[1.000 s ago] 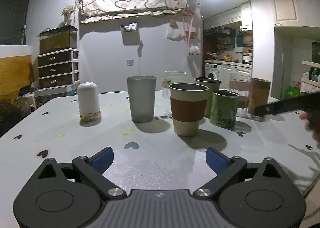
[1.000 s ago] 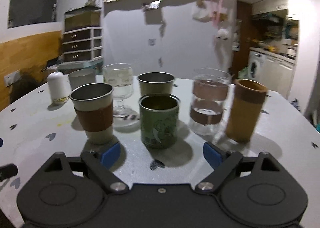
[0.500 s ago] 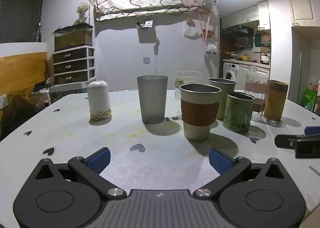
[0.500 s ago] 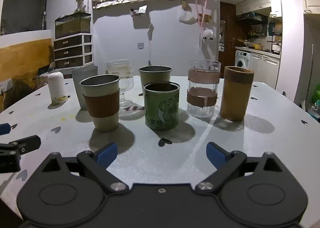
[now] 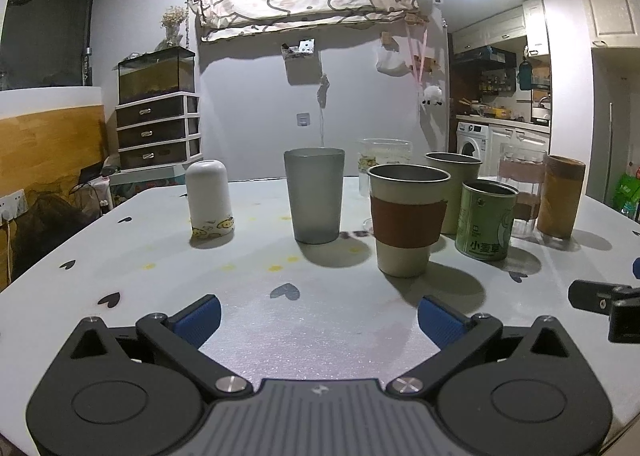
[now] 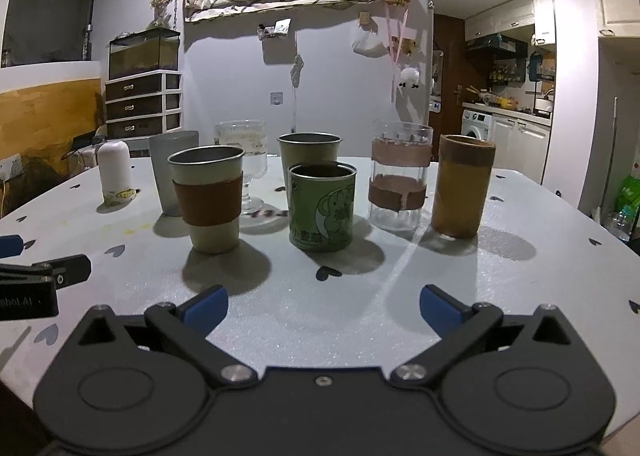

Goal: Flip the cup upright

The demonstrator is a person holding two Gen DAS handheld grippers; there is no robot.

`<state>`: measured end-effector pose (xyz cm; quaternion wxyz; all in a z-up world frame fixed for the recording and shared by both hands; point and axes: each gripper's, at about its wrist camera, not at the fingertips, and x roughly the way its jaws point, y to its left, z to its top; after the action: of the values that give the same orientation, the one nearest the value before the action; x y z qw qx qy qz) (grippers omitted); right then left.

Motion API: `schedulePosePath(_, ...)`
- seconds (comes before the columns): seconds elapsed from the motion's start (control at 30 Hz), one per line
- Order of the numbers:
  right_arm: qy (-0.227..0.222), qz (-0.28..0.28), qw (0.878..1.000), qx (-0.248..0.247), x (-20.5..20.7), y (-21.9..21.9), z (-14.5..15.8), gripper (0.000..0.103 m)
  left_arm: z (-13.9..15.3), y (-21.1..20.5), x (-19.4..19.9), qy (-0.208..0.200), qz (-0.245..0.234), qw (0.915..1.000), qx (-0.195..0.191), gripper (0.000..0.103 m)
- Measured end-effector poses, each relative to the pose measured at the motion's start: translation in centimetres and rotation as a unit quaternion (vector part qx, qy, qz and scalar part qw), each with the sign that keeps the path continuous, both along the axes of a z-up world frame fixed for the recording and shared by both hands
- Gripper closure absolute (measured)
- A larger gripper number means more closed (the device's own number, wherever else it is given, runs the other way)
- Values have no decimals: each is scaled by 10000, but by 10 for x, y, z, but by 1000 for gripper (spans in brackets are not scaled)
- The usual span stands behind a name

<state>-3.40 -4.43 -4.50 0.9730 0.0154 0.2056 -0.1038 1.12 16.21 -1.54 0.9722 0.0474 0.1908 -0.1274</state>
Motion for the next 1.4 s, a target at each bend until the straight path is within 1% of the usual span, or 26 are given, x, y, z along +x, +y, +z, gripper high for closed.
schedulePosePath(0.53,-281,-90,9995,65,-9,-4,6,0,7,3,-8,-225,18,9997,-90,0)
schedulePosePath(1.4,-241,-119,9996,23,-10,-4,6,0,8,1,-10,-240,-9,9997,-92,0)
